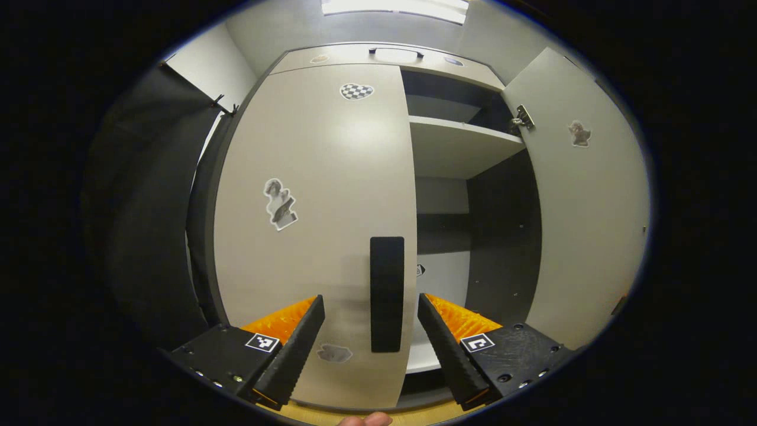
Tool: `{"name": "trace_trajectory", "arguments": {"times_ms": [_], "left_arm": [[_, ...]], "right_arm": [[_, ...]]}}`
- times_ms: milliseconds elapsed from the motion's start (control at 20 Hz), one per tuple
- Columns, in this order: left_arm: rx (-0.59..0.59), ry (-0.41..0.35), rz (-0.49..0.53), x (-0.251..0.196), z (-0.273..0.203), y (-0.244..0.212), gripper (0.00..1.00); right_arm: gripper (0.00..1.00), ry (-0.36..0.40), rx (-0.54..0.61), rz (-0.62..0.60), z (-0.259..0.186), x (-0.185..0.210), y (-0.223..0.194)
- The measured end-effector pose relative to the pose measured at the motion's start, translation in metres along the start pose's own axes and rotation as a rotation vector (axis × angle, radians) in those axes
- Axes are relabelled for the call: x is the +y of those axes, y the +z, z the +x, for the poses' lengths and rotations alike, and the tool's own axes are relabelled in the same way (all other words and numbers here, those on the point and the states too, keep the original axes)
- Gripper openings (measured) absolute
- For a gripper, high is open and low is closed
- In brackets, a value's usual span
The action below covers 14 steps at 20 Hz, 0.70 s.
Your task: Open the right door of the double-door shoe cabinet with the right hand, and open the left door with the left hand.
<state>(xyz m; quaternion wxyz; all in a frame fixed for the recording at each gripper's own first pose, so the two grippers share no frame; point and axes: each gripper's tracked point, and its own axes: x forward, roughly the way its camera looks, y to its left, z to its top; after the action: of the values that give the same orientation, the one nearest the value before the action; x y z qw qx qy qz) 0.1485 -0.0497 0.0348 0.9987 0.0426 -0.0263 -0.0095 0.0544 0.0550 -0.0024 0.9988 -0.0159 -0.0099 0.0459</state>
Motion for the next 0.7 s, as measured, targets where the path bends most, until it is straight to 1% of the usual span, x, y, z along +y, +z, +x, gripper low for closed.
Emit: {"name": "trace_trajectory", "arguments": {"times_ms": [100,150,250,300,350,450,600,700], "left_arm": [[0.047,0.003,0.003,-0.007,0.019,-0.010,0.95],[0.070,0.039,0.018,-0.005,0.027,-0.012,0.95],[0.059,0.074,0.053,-0.003,0.029,-0.008,0.96],[0.060,0.085,0.064,-0.003,0.028,-0.010,0.94],[0.052,0.089,0.070,-0.003,0.029,-0.009,0.96],[0.054,0.091,0.061,-0.002,0.029,-0.010,0.96],[0.048,0.101,0.012,-0.001,0.029,-0.009,0.96],[0.050,0.110,0.005,-0.002,0.029,-0.009,0.95]], "right_arm": [[0.92,-0.014,0.002,-0.004,-0.002,-0.006,-0.001],[0.92,-0.013,0.001,-0.003,-0.002,-0.006,-0.001],[0.92,-0.004,-0.003,0.003,-0.002,-0.005,-0.001],[0.91,-0.005,-0.004,0.004,-0.003,-0.006,-0.001],[0.91,-0.002,-0.008,0.004,-0.002,-0.005,0.000],[0.91,-0.005,-0.006,0.001,0.000,-0.005,-0.002],[0.92,-0.001,0.000,0.003,0.003,-0.004,-0.005],[0.92,0.001,0.004,0.006,0.003,-0.003,-0.006]]}}
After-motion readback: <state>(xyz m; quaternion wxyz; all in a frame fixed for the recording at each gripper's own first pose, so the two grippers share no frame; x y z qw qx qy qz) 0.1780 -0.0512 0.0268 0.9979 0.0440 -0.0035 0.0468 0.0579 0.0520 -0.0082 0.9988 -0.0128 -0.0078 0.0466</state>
